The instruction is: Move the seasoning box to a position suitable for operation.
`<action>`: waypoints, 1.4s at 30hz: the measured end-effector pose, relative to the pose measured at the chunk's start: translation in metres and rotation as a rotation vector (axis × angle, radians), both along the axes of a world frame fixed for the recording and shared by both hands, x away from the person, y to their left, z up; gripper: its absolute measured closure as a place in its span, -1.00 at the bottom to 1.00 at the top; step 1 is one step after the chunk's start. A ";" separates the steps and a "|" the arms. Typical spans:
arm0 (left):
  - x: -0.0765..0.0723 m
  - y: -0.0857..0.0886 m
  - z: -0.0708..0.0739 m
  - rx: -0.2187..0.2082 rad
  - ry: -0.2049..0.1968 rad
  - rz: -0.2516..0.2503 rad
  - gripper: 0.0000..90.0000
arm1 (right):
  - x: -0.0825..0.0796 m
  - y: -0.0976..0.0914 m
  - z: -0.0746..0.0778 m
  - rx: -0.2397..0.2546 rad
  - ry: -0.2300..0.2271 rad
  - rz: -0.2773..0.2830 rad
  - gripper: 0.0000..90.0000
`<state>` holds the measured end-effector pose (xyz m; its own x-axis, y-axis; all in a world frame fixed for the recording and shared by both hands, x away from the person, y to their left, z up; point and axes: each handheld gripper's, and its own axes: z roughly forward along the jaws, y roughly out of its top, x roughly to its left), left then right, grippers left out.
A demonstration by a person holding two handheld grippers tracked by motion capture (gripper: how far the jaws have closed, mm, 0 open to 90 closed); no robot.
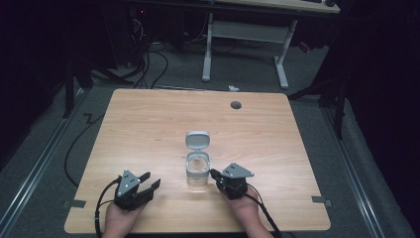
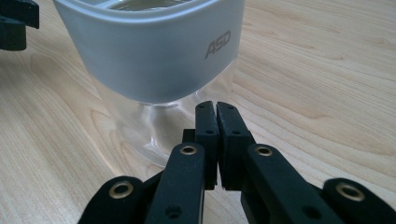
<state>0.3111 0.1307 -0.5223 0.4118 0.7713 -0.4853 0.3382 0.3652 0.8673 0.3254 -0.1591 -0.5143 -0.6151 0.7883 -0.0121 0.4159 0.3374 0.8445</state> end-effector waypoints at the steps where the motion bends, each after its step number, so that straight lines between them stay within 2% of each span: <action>1: -0.001 0.000 0.000 -0.001 -0.003 -0.002 0.15 | 0.000 0.000 0.000 -0.001 -0.003 0.000 0.96; 10: -0.002 -0.004 0.000 0.006 -0.003 -0.018 0.16 | -0.002 -0.001 0.000 0.003 -0.003 -0.001 0.93; 13: -0.007 -0.013 0.000 0.004 0.001 -0.064 0.29 | -0.003 -0.004 0.000 0.005 0.001 -0.011 0.93; 14: -0.007 -0.013 0.000 0.004 0.001 -0.064 0.33 | -0.004 -0.006 0.000 0.008 -0.002 -0.013 0.93; 15: -0.011 -0.021 0.000 0.020 -0.004 -0.096 0.41 | -0.005 -0.008 0.000 0.014 -0.001 -0.017 0.93; 16: -0.011 -0.021 0.000 0.020 -0.004 -0.096 0.51 | -0.005 -0.008 0.000 0.014 -0.001 -0.017 0.93; 17: -0.014 -0.031 -0.001 0.038 -0.005 -0.119 0.61 | -0.006 -0.013 0.000 0.023 -0.004 -0.028 0.94; 18: -0.014 -0.031 -0.001 0.038 -0.005 -0.119 0.66 | -0.006 -0.013 0.000 0.023 -0.004 -0.028 0.94; 19: -0.016 -0.041 -0.001 0.018 0.010 -0.141 0.71 | -0.007 -0.018 0.000 0.037 0.003 -0.041 0.94; 21: -0.018 -0.051 -0.002 0.016 0.016 -0.161 0.75 | -0.007 -0.023 0.000 0.040 0.000 -0.058 0.94; 22: -0.018 -0.051 -0.002 0.016 0.016 -0.161 0.78 | -0.007 -0.023 0.000 0.040 0.000 -0.058 0.94; 23: -0.021 -0.062 -0.002 0.017 0.002 -0.179 0.79 | -0.007 -0.027 0.001 0.048 -0.003 -0.070 0.94; 24: -0.021 -0.062 -0.002 0.017 0.002 -0.179 0.80 | -0.006 -0.028 0.001 0.055 -0.002 -0.080 0.93; 25: -0.023 -0.073 -0.001 0.008 -0.003 -0.196 0.82 | -0.006 -0.030 0.001 0.063 0.003 -0.083 0.91; 26: -0.023 -0.073 -0.001 0.008 -0.003 -0.196 0.82 | -0.005 -0.031 0.001 0.073 0.008 -0.086 0.91; 27: -0.024 -0.082 -0.002 0.013 0.001 -0.203 0.83 | -0.005 -0.032 0.002 0.073 0.007 -0.095 0.91; 28: -0.024 -0.082 -0.002 0.013 0.001 -0.203 0.86 | -0.005 -0.032 0.002 0.073 0.007 -0.095 0.91; 29: -0.022 -0.090 -0.003 0.001 0.015 -0.198 0.87 | -0.004 -0.033 0.003 0.074 0.002 -0.103 0.93; 33: -0.021 -0.102 -0.005 0.011 0.026 -0.211 0.89 | -0.001 -0.034 0.007 0.075 -0.009 -0.110 1.00; 35: -0.020 -0.107 -0.007 0.020 0.020 -0.212 0.90 | 0.002 -0.034 0.010 0.076 -0.001 -0.109 1.00; 42: -0.015 -0.117 -0.008 0.004 0.009 -0.206 0.97 | 0.016 -0.030 0.023 0.073 -0.021 -0.098 1.00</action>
<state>0.2961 0.0140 -0.5304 0.5567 0.6733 -0.4866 0.4129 0.2840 0.8654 0.3413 -0.1894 -0.4913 -0.5352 0.8440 0.0356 0.4255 0.2330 0.8744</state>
